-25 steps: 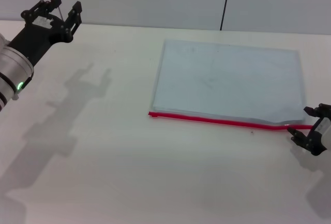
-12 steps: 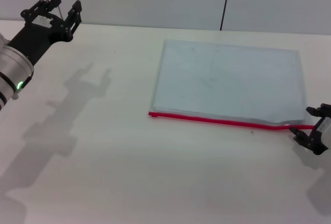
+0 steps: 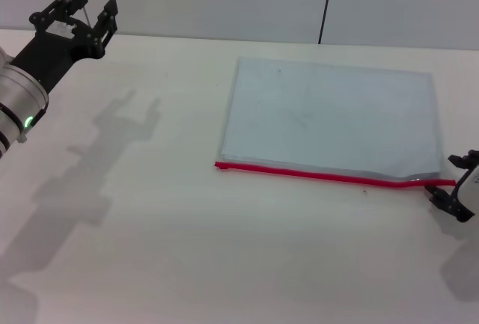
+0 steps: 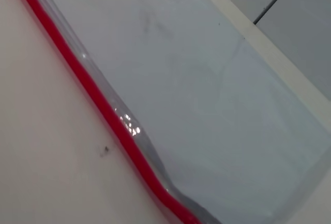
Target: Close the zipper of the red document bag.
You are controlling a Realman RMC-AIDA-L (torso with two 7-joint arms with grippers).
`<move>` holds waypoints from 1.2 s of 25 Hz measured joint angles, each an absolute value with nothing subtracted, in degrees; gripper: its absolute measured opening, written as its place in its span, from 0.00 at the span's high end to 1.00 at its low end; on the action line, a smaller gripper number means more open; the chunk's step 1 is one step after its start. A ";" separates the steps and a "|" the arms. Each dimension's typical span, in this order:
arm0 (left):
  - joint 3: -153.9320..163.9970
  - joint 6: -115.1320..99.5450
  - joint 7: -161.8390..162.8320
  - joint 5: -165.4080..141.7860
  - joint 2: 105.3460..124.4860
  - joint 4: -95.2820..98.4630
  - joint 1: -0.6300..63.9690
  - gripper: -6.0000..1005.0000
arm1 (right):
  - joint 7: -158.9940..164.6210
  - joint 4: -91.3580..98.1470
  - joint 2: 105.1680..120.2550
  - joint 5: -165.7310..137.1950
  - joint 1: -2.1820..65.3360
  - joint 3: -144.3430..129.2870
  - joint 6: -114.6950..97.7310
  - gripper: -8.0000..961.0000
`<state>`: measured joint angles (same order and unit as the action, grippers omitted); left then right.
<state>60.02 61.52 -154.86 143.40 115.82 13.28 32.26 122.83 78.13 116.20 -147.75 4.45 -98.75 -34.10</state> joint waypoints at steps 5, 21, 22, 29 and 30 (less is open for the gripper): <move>60.02 61.52 -154.87 143.36 115.84 13.28 32.38 0.49 | 123.14 77.89 116.30 -147.79 5.38 -98.78 -34.19 0.41; 60.03 61.52 -155.14 143.44 115.93 13.27 32.55 0.49 | 123.33 76.63 116.27 -147.83 7.42 -98.96 -33.88 0.43; 60.02 61.52 -155.13 143.47 115.93 13.27 32.59 0.49 | 123.34 76.63 116.28 -147.83 7.57 -98.96 -33.84 0.43; 60.02 61.52 -154.98 143.60 115.93 13.27 32.61 0.49 | 123.37 76.22 116.27 -147.65 8.49 -99.03 -33.78 0.44; 60.02 61.52 -154.94 143.60 115.93 13.27 32.63 0.49 | 123.37 76.14 116.27 -147.60 8.60 -99.07 -33.79 0.45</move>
<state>60.02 61.52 -154.94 143.60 115.93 13.27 32.63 123.37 76.14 116.27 -147.60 8.60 -99.07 -33.79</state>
